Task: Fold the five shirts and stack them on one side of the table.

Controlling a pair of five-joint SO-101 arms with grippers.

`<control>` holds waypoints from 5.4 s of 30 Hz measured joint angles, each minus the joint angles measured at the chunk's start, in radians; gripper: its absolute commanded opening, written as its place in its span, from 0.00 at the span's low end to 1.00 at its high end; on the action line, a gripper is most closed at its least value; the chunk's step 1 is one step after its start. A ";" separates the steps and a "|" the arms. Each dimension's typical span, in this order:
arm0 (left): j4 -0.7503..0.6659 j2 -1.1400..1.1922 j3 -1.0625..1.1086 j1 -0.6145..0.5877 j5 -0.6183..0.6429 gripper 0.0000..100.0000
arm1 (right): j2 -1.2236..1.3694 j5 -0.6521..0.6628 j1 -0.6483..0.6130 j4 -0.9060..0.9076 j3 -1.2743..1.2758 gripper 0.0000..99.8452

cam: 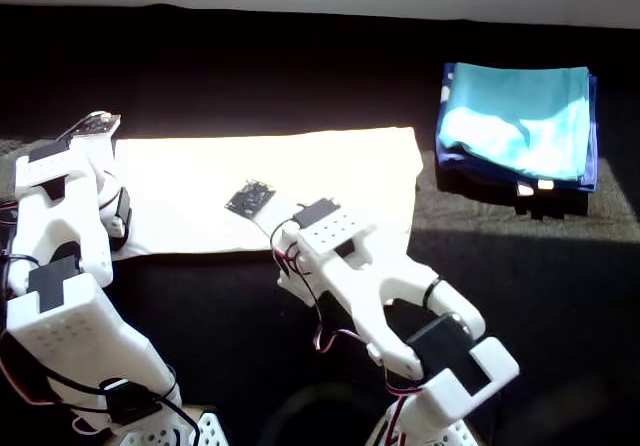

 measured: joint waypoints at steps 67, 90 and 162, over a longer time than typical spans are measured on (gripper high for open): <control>0.000 0.000 0.000 0.000 0.005 0.01 | -0.035 -0.003 0.032 0.107 -0.103 0.01; 0.000 0.000 0.000 0.000 0.005 0.01 | -0.146 -0.003 0.060 0.336 -0.207 0.12; -0.003 0.000 0.003 0.000 0.008 0.01 | -0.135 -0.160 0.417 -0.008 0.163 0.14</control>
